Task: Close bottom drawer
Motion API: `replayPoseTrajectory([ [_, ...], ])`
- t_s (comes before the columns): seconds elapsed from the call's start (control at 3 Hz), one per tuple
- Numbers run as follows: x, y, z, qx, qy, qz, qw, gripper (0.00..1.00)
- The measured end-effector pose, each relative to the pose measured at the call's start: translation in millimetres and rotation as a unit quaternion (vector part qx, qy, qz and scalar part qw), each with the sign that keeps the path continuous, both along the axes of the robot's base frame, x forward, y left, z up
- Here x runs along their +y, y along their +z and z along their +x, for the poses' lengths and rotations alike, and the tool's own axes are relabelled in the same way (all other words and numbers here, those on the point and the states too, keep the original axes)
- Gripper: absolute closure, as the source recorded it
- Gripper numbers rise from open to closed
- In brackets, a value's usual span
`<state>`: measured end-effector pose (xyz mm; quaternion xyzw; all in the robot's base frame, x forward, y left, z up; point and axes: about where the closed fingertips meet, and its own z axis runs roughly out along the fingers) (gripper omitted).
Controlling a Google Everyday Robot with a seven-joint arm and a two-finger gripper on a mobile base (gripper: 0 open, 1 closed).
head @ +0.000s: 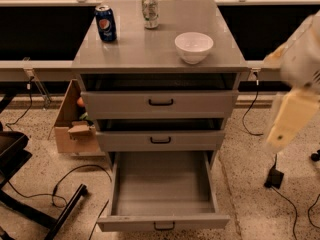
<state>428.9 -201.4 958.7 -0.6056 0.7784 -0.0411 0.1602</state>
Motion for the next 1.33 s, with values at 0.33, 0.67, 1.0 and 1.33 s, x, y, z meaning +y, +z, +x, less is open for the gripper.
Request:
replayPoseTrajectory([
  [0.33,25.9,-46.7,-24.1,0.011,0.000,0.005,0.9999,0.00],
  [0.67,50.2,-108.8,-47.9,0.035,0.004,0.006,0.9994,0.00],
  [1.0,69.2,-189.4,-65.7,0.065,0.008,-0.001,0.9979,0.00],
  [1.33,71.5,-290.6,-91.4,0.128,0.009,-0.032,0.9913,0.00],
])
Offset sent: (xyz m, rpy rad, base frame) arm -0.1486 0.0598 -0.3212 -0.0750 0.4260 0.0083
